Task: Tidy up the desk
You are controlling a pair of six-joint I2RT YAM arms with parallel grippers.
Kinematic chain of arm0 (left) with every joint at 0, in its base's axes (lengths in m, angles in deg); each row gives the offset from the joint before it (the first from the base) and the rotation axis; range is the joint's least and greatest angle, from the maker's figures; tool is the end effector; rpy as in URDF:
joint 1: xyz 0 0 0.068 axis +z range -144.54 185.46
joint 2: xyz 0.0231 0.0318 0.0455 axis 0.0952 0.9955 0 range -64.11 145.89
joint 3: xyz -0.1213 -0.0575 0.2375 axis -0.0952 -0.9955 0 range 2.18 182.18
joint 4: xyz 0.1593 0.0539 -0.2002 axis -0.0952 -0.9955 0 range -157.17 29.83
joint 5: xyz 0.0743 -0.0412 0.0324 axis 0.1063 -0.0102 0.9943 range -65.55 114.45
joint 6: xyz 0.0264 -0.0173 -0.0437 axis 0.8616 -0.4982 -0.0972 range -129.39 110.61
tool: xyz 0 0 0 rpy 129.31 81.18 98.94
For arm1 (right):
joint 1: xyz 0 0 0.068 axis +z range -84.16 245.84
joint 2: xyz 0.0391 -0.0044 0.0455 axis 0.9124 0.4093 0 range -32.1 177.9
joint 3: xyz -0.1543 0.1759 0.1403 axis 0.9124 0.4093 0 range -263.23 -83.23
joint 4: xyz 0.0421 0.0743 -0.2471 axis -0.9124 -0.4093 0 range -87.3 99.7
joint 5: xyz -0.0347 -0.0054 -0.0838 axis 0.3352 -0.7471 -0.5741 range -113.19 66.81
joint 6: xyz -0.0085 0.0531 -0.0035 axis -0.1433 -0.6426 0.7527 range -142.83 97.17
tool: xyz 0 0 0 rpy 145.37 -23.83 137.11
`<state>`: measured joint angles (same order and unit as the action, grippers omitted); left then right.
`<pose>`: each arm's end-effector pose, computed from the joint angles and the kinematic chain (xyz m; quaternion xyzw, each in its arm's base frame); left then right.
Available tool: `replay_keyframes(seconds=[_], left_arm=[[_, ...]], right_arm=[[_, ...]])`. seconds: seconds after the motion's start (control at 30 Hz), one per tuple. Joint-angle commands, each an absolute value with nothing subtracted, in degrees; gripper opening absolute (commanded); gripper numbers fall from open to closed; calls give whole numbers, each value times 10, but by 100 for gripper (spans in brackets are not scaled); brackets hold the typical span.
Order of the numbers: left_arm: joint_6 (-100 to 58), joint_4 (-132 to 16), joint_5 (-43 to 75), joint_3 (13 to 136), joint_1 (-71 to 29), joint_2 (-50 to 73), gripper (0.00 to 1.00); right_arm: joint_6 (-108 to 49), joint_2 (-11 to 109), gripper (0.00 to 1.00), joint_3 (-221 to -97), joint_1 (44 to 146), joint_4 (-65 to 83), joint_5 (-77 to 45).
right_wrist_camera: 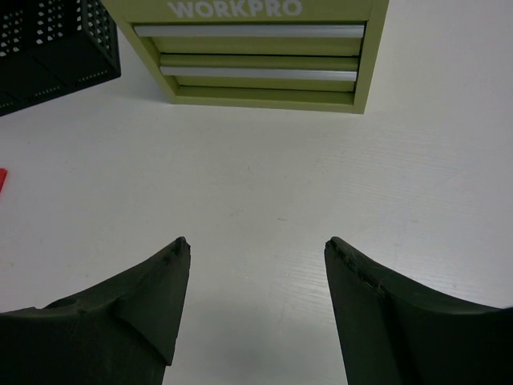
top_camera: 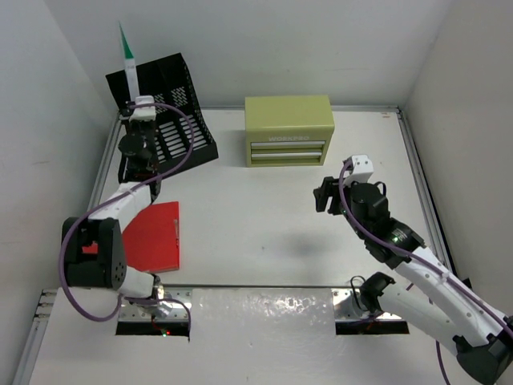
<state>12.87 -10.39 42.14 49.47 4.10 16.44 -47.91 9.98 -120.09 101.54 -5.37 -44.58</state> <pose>0.3180 0.0032 0.3204 0.0004 0.6038 0.2341 0.7620 0.1488 0.0910 0.2908 0.0310 0.8127 0.1527 0.5614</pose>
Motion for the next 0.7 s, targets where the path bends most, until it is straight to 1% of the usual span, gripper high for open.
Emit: replay_keyframes(seconds=[0.0,0.17,0.3,0.47,0.57,0.67], left_arm=[[125,49,400,495,52,181,0],[129,128,384,475,53,212,0],[135,152,392,470,54,232,0],[93,178,387,455,79,258,0],[87,219,372,433,83,268,0],[67,210,368,439,91,287,0]], right_arm=[[-480,95,66,-1232,1013,-45,-461],[-475,95,66,-1234,1013,-60,-467],[-472,88,66,-1231,1013,-62,-473],[-474,83,66,-1235,1013,-67,-478],[-474,81,66,-1237,1013,-75,-478],[-476,75,66,-1237,1013,-83,-482]])
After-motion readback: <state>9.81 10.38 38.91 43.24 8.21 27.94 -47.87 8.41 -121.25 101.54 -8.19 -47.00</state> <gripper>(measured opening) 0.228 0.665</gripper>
